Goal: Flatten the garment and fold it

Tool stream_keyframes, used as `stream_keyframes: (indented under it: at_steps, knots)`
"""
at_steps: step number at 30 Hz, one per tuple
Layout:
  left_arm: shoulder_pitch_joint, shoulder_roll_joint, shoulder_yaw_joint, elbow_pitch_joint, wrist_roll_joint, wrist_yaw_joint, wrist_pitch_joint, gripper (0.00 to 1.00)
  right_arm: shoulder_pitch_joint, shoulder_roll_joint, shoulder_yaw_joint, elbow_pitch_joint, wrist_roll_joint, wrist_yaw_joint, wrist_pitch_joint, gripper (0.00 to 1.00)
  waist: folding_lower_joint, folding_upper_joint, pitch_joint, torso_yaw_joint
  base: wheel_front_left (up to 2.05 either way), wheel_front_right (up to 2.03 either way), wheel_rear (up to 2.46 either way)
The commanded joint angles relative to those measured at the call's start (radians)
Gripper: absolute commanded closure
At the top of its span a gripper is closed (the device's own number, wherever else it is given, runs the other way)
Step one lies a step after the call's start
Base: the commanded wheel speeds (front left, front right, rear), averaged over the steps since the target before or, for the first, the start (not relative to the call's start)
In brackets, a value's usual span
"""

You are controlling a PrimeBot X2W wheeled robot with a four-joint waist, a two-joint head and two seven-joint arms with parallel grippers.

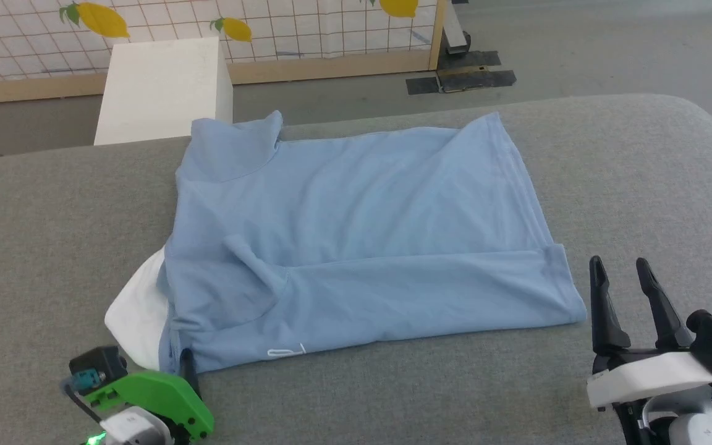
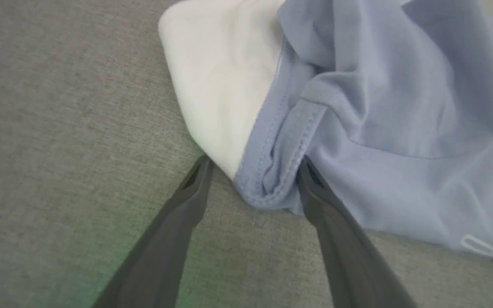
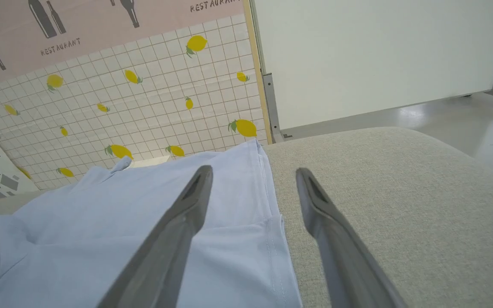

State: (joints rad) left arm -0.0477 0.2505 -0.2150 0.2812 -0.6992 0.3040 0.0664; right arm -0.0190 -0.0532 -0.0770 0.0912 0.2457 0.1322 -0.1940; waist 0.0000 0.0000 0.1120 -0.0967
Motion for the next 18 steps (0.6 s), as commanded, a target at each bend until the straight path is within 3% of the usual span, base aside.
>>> stream_keyframes:
  at_steps: [1, 2, 3, 4, 11, 18]
  knots:
    - [-0.007, -0.005, -0.004, 0.014, -0.022, 0.008, 0.045, 0.0, 0.006, 0.003, 0.002, -0.003, -0.004, -0.002, 0.0, 0.0, 0.0, 0.0, 0.003, -0.007, 0.0, 0.0, 0.0]
    - [-0.009, -0.003, -0.004, 0.012, -0.032, 0.01, 0.069, 0.55, 0.006, 0.003, 0.003, -0.003, -0.005, -0.002, 0.0, 0.0, 0.0, 0.0, 0.004, -0.009, 0.0, 0.0, 0.0]
    - [-0.01, -0.001, -0.004, 0.006, -0.036, 0.009, 0.079, 0.68, 0.006, 0.003, 0.002, -0.003, -0.009, -0.002, 0.001, 0.0, 0.0, 0.0, 0.005, -0.011, 0.0, 0.0, 0.0]
    - [-0.011, 0.002, -0.002, -0.005, -0.04, 0.008, 0.084, 1.0, 0.006, 0.003, 0.001, -0.003, -0.015, -0.002, 0.001, 0.0, 0.0, 0.0, 0.005, -0.011, 0.0, 0.0, 0.0]
    - [-0.003, 0.012, -0.009, -0.051, -0.042, 0.004, 0.095, 1.0, -0.031, 0.003, -0.04, 0.047, -0.044, -0.002, 0.052, 0.0, 0.0, 0.0, 0.008, 0.0, 0.0, 0.0, 0.0]
    - [-0.018, 0.007, -0.028, -0.068, -0.028, -0.018, 0.063, 1.0, -0.144, 0.003, -0.089, 0.205, -0.035, -0.002, 0.396, 0.0, 0.0, 0.0, 0.02, 0.031, 0.0, 0.0, 0.0]
